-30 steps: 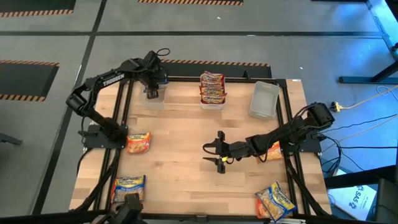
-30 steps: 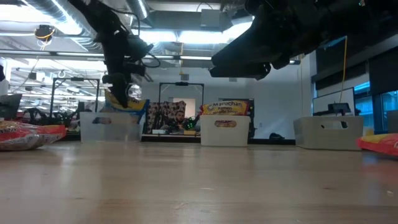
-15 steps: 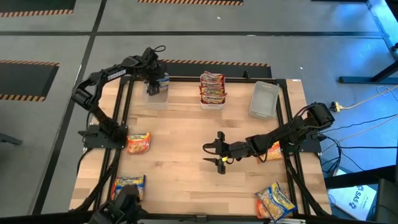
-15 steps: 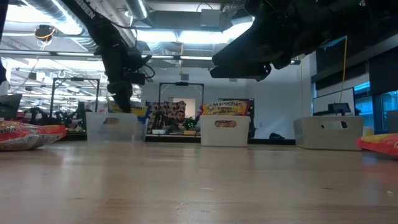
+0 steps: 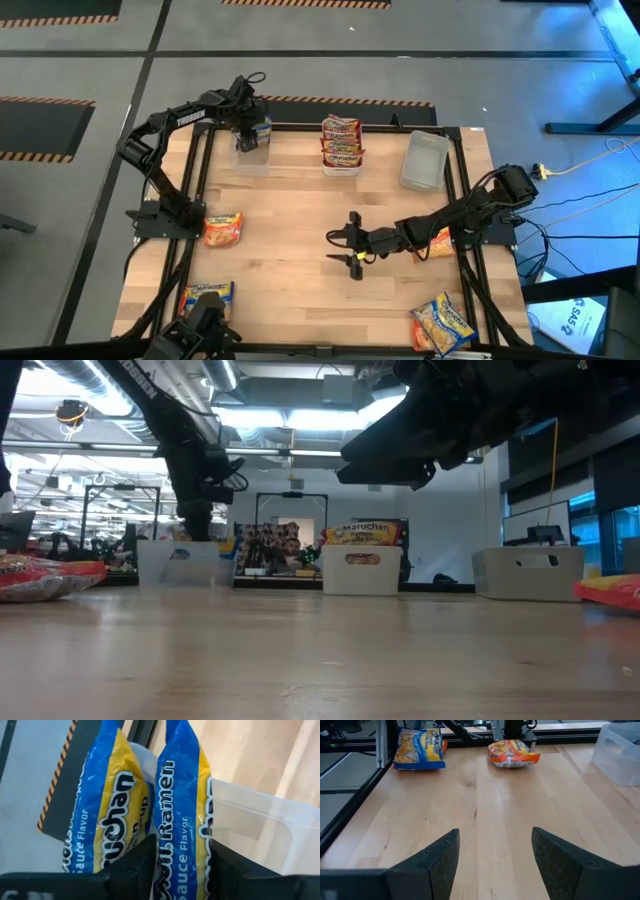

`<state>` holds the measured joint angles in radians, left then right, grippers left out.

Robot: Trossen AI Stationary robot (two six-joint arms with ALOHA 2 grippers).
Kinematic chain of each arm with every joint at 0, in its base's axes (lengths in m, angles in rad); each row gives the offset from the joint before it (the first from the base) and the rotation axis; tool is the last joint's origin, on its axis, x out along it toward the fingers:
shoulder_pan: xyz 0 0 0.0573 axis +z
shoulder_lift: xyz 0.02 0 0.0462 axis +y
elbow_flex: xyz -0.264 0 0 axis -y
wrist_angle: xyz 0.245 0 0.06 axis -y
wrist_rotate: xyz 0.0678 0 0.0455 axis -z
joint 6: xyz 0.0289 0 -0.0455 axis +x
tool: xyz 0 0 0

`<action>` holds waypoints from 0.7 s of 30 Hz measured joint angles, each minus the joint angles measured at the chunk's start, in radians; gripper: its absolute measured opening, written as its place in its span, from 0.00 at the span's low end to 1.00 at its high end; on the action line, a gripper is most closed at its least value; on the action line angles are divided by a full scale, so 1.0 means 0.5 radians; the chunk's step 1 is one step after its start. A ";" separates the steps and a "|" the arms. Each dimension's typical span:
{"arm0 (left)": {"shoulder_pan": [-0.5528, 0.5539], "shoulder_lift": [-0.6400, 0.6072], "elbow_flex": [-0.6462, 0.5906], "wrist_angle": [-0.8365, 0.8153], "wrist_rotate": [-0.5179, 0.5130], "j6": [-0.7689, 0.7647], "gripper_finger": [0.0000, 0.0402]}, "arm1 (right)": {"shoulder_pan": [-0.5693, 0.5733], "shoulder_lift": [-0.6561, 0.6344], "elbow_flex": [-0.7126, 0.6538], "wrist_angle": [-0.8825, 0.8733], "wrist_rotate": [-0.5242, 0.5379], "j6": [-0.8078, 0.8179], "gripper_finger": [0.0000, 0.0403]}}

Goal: Sort Maruchan noodles
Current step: Put the blue noodle pack into the transparent bin

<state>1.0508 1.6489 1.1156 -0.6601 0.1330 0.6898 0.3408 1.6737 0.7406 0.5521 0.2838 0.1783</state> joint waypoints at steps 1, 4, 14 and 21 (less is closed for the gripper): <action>-0.001 0.000 0.000 -0.001 -0.015 0.000 0.37 | -0.001 0.000 0.000 0.000 -0.015 0.001 0.58; -0.021 -0.002 0.000 -0.006 -0.069 -0.003 0.40 | 0.000 0.000 0.000 0.001 -0.016 0.002 0.58; -0.063 -0.094 -0.001 -0.020 -0.393 -0.054 0.40 | 0.000 0.000 0.000 0.002 -0.031 0.016 0.58; -0.096 -0.094 -0.002 -0.025 -0.426 -0.066 0.40 | 0.000 0.000 0.000 0.018 -0.052 0.025 0.58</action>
<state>1.0029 1.6020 1.1145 -0.6724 -0.0799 0.6567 0.3408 1.6737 0.7406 0.5610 0.2581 0.1906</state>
